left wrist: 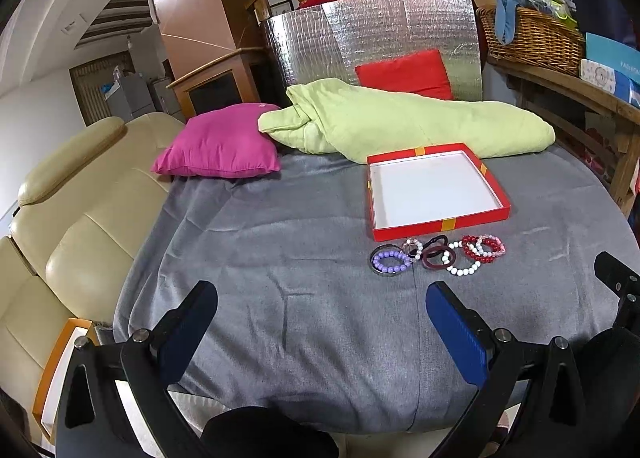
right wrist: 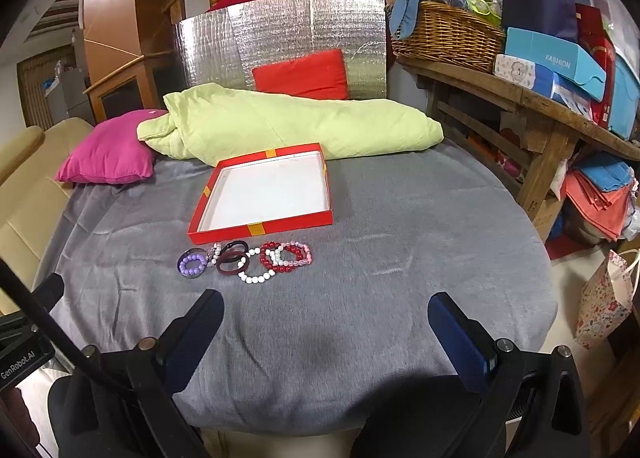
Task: Organize jewelry
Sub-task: 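Move both tools toward the row of bracelets beside the red box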
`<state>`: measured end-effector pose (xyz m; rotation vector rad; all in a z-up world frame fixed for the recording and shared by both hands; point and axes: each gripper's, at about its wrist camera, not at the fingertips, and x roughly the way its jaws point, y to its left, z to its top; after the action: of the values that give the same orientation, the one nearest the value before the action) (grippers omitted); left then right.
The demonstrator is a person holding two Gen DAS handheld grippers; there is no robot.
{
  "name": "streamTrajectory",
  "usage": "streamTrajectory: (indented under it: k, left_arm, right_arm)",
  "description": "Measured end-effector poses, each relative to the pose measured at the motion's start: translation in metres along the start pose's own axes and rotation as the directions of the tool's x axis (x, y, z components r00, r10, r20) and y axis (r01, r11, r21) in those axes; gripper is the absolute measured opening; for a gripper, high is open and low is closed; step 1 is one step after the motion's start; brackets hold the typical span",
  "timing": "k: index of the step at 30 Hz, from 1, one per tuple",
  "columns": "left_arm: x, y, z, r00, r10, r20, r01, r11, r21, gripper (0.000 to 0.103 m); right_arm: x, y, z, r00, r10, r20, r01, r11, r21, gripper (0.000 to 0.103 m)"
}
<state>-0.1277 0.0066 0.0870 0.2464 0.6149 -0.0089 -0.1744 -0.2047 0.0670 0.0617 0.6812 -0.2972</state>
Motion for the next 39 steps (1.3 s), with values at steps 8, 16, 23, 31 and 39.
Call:
streamTrajectory:
  k: [8, 16, 23, 31, 39]
  left_arm:
    - [0.011, -0.002, 0.002, 1.000, 0.001, -0.018, -0.001, 1.000, 0.002, 0.103]
    - [0.023, -0.001, 0.005, 0.999, -0.001, -0.033, 0.001, 1.000, 0.003, 0.103]
    - [0.042, -0.002, 0.005, 0.998, 0.000, -0.062, 0.000, 1.000, 0.005, 0.103]
    - [0.096, 0.002, 0.002, 0.988, -0.105, -0.113, 0.102, 0.994, -0.028, 0.103]
    - [0.183, 0.003, -0.008, 0.950, -0.216, -0.224, 0.202, 0.976, -0.082, 0.103]
  right_arm:
    - [0.011, -0.001, 0.004, 1.000, -0.003, -0.011, 0.003, 1.000, 0.019, 0.103]
    - [0.022, -0.001, 0.012, 0.998, 0.041, -0.048, -0.038, 0.997, 0.067, 0.103]
    - [0.043, -0.004, 0.014, 0.998, 0.023, -0.051, -0.020, 0.998, 0.062, 0.103]
    - [0.102, -0.017, 0.014, 0.985, 0.124, -0.119, -0.118, 0.992, 0.054, 0.102]
    - [0.192, -0.007, 0.019, 0.947, 0.195, -0.253, -0.186, 0.981, 0.062, 0.065]
